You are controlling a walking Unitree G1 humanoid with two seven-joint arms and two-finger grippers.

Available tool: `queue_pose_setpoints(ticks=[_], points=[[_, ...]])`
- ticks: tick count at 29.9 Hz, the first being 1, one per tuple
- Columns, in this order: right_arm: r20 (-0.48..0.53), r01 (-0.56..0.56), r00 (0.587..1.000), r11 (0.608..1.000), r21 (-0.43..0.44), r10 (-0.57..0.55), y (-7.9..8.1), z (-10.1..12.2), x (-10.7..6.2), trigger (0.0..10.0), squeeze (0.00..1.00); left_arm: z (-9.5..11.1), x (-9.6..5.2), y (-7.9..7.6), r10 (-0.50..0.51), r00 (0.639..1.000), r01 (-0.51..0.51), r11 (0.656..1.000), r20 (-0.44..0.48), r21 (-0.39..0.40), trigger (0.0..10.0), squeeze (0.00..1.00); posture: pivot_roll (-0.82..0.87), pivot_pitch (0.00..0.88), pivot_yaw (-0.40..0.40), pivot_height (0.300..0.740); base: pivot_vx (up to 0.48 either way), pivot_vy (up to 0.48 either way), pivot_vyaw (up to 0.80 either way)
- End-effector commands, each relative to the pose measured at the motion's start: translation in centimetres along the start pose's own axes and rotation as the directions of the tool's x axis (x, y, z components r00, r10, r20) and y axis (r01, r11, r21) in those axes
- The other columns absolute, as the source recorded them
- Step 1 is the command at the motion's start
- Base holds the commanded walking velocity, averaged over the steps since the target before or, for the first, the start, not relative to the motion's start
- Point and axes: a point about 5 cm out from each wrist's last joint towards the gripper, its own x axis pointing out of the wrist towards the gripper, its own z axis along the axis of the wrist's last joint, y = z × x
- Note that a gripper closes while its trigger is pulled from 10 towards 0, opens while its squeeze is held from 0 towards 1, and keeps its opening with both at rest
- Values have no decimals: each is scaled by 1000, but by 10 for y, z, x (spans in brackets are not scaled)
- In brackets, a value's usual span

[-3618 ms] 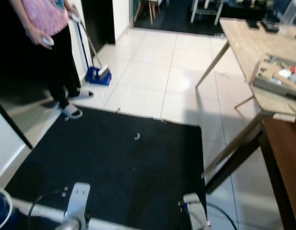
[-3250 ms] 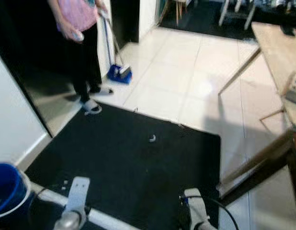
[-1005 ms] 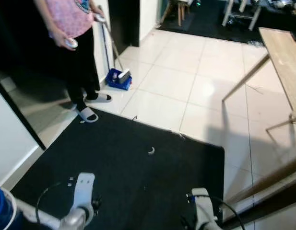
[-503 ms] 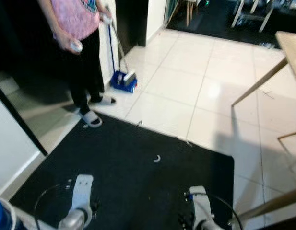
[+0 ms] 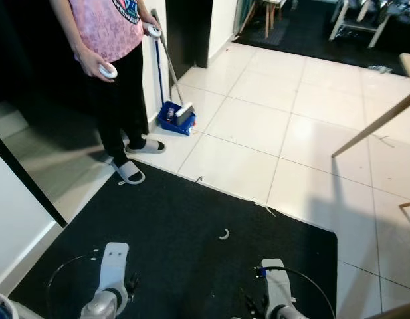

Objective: Picking trash to rubbish bin

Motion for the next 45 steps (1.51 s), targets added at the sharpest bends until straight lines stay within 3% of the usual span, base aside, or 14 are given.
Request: queue_pose_setpoints(ticks=[1, 29, 45], points=[[-25, -8, 1000, 1000, 11, 9, 4, -6, -1, 10000, 0, -11, -4, 3, 11, 999, -11, 1000, -35, -8, 10000, 0, 112, 106, -19, 740, 319, 0, 0], [-28, -35, 999, 999, 19, 36, 8, -8, -1, 10000, 0, -8, -2, 1, 3, 999, -3, 1000, -37, 1, 10000, 0, 108, 114, -9, 740, 310, 0, 0], [-27, -31, 999, 999, 18, 32, 8, -7, -1, 10000, 0, -8, -2, 2, 5, 999, -5, 1000, -38, 8, 10000, 0, 109, 114, -11, 740, 0, 0, 0]])
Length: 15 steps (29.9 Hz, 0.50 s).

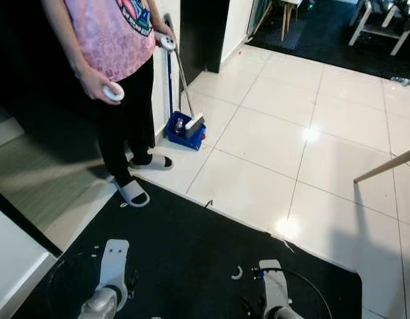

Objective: Picking trash to rubbish bin

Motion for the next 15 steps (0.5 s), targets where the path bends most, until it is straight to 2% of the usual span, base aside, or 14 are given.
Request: queue_pose_setpoints(ticks=[1, 4, 15], points=[[-25, 13, 1000, 1000, 4, -13, -3, -8, -2, 10000, 0, -9, -2, -1, -3, 999, 3, 1000, -34, 5, 10000, 0, 109, 114, -11, 740, 0, 0, 0], [-23, 9, 1000, 1000, 3, -8, -3, -7, -2, 10000, 0, -9, -2, -1, -2, 999, 2, 1000, -35, 4, 10000, 0, 109, 115, -12, 740, 0, 0, 0], [-23, 12, 1000, 1000, 10, -11, -5, -7, -2, 10000, 0, -10, -3, -1, -6, 999, 6, 1000, -37, 8, 10000, 0, 109, 108, -11, 740, 0, 0, -800]])
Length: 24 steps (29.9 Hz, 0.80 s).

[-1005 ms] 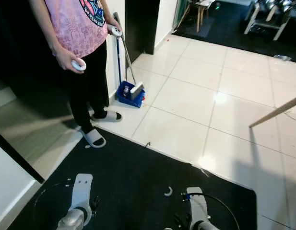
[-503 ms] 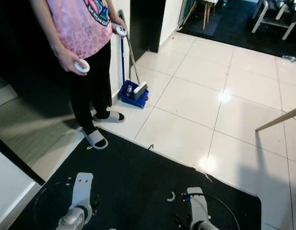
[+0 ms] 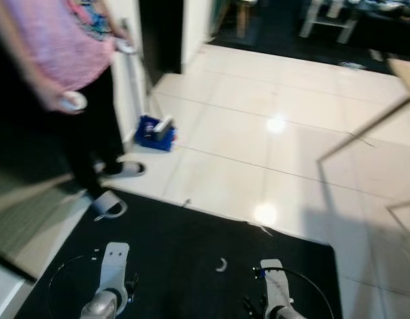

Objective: Picking trash to rubbish bin

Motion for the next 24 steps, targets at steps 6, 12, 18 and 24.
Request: queue_pose_setpoints(ticks=[6, 12, 18, 24], points=[[-24, 10, 1000, 1000, 15, -10, -1, -7, -2, 10000, 0, -6, -1, -2, -8, 1000, 8, 1000, -23, 9, 10000, 0, 110, 103, -11, 740, 0, 0, -800], [-25, 10, 1000, 1000, 11, -9, -1, -7, -1, 10000, 0, -6, -1, -1, -9, 1000, 9, 1000, -22, 9, 10000, 0, 110, 99, -12, 740, 0, 0, -800], [-27, 10, 1000, 1000, 8, -10, -1, -7, -1, 10000, 0, -6, -1, -1, -10, 1000, 10, 1000, -23, 11, 10000, 0, 109, 96, -14, 740, 0, 0, -800], [-31, 12, 999, 1000, 6, -12, -2, -7, -2, 10000, 0, -5, -1, -2, -10, 1000, 10, 1000, -22, 12, 10000, 0, 110, 89, -17, 740, 0, 0, -800]])
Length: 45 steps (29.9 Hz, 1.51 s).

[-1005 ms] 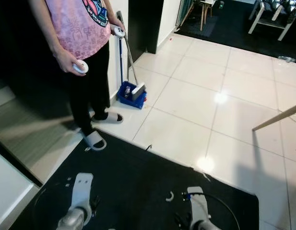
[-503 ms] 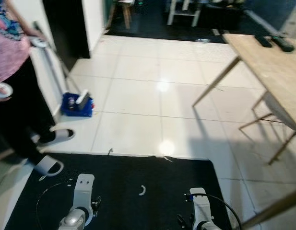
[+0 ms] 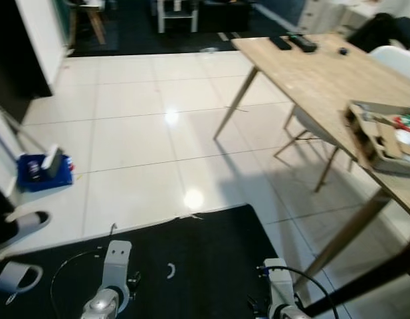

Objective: Picking trash to rubbish bin

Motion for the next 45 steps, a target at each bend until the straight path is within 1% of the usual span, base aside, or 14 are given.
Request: queue_pose_setpoints(ticks=[1, 45], points=[[-28, 11, 1000, 1000, 5, -11, -3, -7, -2, 10000, 0, -6, -1, -1, -5, 1000, 5, 1000, -21, 5, 10000, 0, 110, 89, -17, 740, 0, 0, -800], [-41, 18, 999, 1000, 5, -18, -4, -10, -3, 10000, 0, -5, -2, -1, -6, 1000, 6, 1000, -10, 16, 10000, 0, 107, 97, -17, 740, 0, 0, -800]])
